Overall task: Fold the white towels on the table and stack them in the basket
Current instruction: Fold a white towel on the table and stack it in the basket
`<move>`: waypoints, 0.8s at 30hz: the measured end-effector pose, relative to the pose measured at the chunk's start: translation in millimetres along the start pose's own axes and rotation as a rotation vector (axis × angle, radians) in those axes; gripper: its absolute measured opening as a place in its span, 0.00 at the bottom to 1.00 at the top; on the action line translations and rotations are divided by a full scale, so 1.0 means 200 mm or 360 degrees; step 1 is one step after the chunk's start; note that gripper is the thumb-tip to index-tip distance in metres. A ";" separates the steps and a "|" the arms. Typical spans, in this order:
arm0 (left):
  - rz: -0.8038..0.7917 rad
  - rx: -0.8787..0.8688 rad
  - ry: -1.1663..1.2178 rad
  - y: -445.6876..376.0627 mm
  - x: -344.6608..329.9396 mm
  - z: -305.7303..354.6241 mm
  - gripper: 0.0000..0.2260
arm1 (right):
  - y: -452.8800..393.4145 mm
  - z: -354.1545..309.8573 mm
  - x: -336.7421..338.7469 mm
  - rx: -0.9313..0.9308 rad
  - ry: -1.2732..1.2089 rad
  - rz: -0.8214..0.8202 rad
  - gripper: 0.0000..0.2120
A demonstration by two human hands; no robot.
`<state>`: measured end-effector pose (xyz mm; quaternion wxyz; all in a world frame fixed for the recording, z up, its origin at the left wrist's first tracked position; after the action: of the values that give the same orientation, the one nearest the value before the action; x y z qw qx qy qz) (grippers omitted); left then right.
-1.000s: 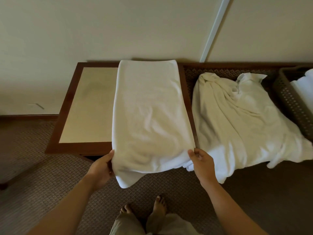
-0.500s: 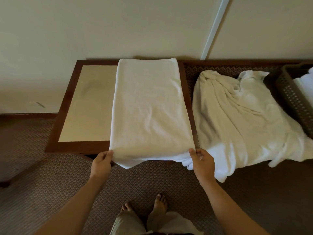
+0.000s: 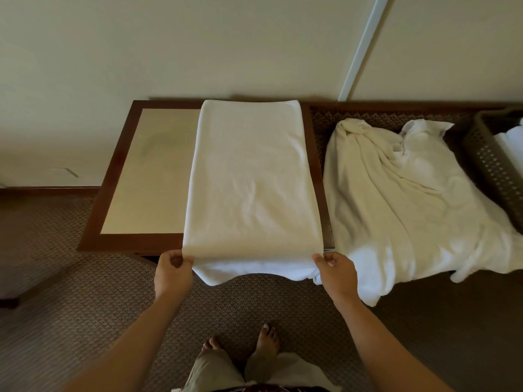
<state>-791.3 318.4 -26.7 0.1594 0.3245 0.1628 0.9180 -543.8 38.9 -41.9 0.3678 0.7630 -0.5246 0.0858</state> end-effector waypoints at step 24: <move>-0.0216 -0.0173 -0.0475 -0.25 -0.03 0.34 0.18 | -0.24 -0.38 -0.02 0.0127 0.0410 -0.0009 0.25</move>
<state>-732.6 373.1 0.5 0.2608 0.4365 0.1088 0.8542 -485.3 99.8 -11.6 0.4017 0.7612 -0.4669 0.2029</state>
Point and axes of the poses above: each hand's wrist, its own y-axis away from the middle knuckle, its own x-axis out of the back of the hand, z = x × y, the point moved 4 cm from there along -y, towards the middle knuckle, and after that the axes turned 4 degrees about -x, right-handed, at the moved point
